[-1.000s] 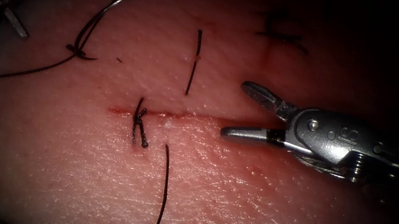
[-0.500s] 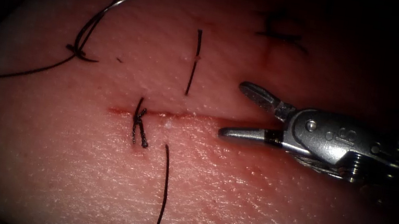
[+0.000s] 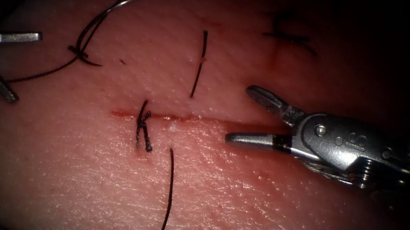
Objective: Wound Closure
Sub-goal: Pick up working end of suture with left jaws
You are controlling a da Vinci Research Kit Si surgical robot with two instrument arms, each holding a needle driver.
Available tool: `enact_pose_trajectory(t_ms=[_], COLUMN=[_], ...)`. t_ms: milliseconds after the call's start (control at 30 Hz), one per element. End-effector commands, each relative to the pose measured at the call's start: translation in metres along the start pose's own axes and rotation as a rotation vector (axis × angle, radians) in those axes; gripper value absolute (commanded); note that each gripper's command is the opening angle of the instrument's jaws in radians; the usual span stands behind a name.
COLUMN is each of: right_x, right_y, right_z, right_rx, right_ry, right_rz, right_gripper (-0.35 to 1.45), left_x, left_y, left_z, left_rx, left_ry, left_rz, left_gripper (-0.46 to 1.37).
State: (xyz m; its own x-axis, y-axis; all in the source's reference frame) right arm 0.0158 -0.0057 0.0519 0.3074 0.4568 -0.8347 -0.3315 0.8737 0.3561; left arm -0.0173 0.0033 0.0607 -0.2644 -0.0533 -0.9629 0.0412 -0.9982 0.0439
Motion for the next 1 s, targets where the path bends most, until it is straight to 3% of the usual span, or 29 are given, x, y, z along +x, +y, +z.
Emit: enact_pose_trajectory(t_ms=[33,333,500,633,733,1000], right_x=[-0.0001,-0.0004,-0.0005,-0.0007,-0.0009,-0.0009], right_y=[0.0000,0.0000,0.0000,0.0000,0.0000,0.0002], right_z=[0.0001,0.0002,0.0003,0.0004,0.0004,0.0005], right_rx=[0.000,0.006,0.007,0.008,0.008,0.010], right_ry=[-0.003,-0.003,-0.003,-0.008,-0.008,-0.011], right_rz=[-0.001,-0.010,-0.011,-0.012,-0.014,-0.015], right_gripper=[0.91,0.91,0.91,0.91,0.91,0.91], left_x=[0.0003,0.0057,0.0079,0.0087,0.0084,0.0076], left_y=[0.0002,0.0008,0.0013,0.0019,0.0018,0.0020], left_z=[0.0003,0.0006,0.0023,0.0049,0.0072,0.0093], left_rx=[0.010,0.044,0.069,0.080,0.090,0.099], left_ry=[0.012,0.081,0.116,0.122,0.118,0.115], left_rz=[0.006,0.010,-0.019,-0.057,-0.100,-0.124], left_gripper=[0.79,0.74,0.70,0.57,0.24,0.06])
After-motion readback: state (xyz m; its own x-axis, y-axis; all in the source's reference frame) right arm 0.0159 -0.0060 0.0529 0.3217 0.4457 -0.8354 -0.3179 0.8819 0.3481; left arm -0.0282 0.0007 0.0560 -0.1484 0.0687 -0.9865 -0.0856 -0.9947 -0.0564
